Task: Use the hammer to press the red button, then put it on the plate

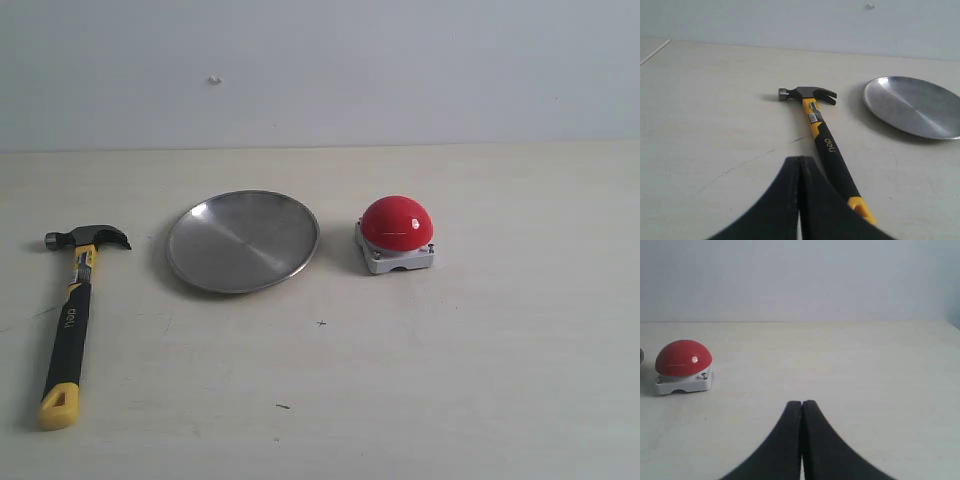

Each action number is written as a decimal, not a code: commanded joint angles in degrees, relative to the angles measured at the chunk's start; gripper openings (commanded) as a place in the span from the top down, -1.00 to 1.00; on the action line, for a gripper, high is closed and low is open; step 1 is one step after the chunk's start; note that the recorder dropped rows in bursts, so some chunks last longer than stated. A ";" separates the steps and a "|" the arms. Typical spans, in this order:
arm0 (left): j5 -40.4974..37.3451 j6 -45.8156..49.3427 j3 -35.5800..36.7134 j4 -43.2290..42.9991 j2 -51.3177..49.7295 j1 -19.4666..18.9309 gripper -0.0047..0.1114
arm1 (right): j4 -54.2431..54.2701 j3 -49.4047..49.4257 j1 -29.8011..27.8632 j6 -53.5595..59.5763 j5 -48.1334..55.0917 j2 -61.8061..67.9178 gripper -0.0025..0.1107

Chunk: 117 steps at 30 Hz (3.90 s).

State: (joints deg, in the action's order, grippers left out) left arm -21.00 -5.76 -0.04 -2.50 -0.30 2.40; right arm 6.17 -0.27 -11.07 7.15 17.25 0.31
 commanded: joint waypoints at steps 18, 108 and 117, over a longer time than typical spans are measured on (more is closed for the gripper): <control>5.49 0.53 0.04 -0.31 0.30 0.07 0.92 | -0.02 0.27 -0.25 0.23 -0.80 -0.31 0.96; -30.53 -15.69 -89.38 -3.05 -127.07 6.72 -0.10 | -0.02 0.27 -0.25 0.23 -0.80 -0.31 0.96; -31.26 -13.81 -89.38 -2.33 -127.04 6.20 -0.10 | -0.02 0.27 -0.25 0.23 -0.80 -0.31 0.96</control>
State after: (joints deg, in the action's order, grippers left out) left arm -51.94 -20.85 -89.04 -5.73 -127.17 9.23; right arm 6.17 -0.27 -11.07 7.15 17.13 0.31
